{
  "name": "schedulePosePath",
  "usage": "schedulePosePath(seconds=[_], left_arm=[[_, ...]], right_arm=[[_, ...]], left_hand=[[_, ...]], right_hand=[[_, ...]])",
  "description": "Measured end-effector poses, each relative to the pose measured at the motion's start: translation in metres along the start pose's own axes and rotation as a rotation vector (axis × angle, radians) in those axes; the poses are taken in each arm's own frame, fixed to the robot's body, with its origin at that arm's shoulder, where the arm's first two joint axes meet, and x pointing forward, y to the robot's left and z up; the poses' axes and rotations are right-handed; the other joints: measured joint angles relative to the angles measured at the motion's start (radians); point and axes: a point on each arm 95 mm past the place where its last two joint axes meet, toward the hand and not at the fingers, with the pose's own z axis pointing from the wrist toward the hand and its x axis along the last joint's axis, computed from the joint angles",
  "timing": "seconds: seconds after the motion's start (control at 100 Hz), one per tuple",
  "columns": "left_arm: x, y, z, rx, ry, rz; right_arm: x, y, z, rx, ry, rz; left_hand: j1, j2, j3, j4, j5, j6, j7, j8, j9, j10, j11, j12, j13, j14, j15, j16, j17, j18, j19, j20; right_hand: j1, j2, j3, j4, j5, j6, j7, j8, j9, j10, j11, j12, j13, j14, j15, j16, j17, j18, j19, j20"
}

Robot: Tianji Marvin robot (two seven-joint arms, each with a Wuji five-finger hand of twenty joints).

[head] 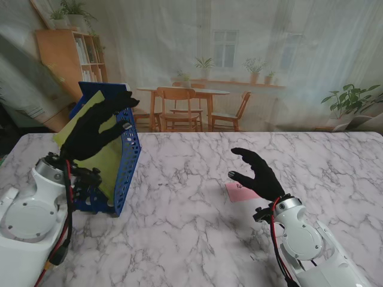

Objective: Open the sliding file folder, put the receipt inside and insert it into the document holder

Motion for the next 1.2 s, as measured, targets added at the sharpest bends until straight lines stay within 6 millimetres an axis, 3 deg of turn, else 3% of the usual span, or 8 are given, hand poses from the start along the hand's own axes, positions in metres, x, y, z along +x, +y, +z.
schedulePosePath(seconds=[0.14,0.32,0.54,0.7,0.88,1.2], left_arm=[[-0.004,-0.031,-0.007,0.044,0.022,0.07],[-0.015,-0.064,-0.031,0.124,0.028,0.191],[-0.044,-0.086,-0.069,0.221,-0.052,0.246],[-0.069,-0.085,-0.097,0.286,-0.119,0.272],[-0.1,-0.068,-0.12,0.335,-0.226,0.202],[-0.13,-0.033,-0.131,0.331,-0.383,0.104]], right_arm=[[-0.001,0.001,0.0,-0.006,0.002,0.001],[-0.001,0.002,0.0,-0.01,0.001,0.0],[-0.002,0.001,0.0,-0.008,-0.004,0.001],[-0.003,-0.001,0.002,-0.001,-0.012,-0.001],[-0.004,-0.002,0.003,0.004,-0.018,-0.003],[-0.005,-0.003,0.004,0.009,-0.023,-0.004]], left_hand=[[0.0,0.0,0.0,-0.001,0.0,0.0,0.0,0.0,0.0,-0.001,0.0,0.0,0.0,0.0,0.0,0.0,0.0,0.0,0.0,0.0],[0.0,0.0,0.0,-0.001,0.0,-0.001,0.0,0.0,0.0,-0.003,0.0,0.0,0.0,-0.002,0.0,0.0,0.002,0.0,0.0,0.0],[0.0,0.0,0.0,-0.001,0.0,-0.001,-0.007,0.0,0.0,-0.003,0.0,0.0,0.0,-0.002,0.0,-0.003,0.002,-0.001,0.0,0.0],[-0.001,0.0,0.0,-0.001,-0.037,-0.002,-0.023,0.001,-0.001,-0.01,0.0,0.0,0.0,-0.003,0.0,-0.004,0.002,-0.012,0.0,0.0],[-0.037,0.0,-0.006,-0.001,-0.076,0.013,-0.055,-0.002,-0.016,-0.008,-0.012,0.0,-0.012,-0.003,0.0,-0.004,0.002,-0.024,0.0,0.0],[-0.101,-0.018,-0.009,-0.001,-0.124,0.144,-0.102,-0.038,-0.039,0.068,-0.062,-0.033,-0.013,0.0,0.0,-0.004,0.033,-0.036,0.015,0.0]], right_hand=[[0.0,0.0,0.0,0.0,0.0,0.0,0.0,0.0,0.0,0.0,0.0,0.0,0.0,0.0,0.0,0.0,0.0,0.0,0.0,0.0],[0.0,0.0,0.0,0.0,0.0,0.0,0.0,0.0,0.0,0.0,0.0,0.0,0.0,0.0,0.0,0.0,0.0,0.0,0.0,0.0],[0.0,0.0,0.0,0.0,0.0,0.0,0.0,0.0,0.0,0.0,0.0,0.0,0.0,0.0,0.0,0.0,0.0,0.0,0.0,0.0],[0.0,0.0,0.0,0.0,0.0,0.0,0.0,0.0,0.0,0.001,0.0,0.0,0.0,0.0,0.0,0.0,0.0,0.0,-0.001,0.0],[0.0,0.0,0.0,0.0,0.0,0.0,0.0,0.0,0.0,0.009,0.0,0.0,0.0,0.0,0.0,0.0,0.0,0.0,-0.002,0.001],[0.0,0.0,0.0,0.0,0.0,0.0,0.0,0.0,0.0,0.01,0.0,0.0,0.0,0.0,0.0,0.0,0.0,0.0,-0.002,0.001]])
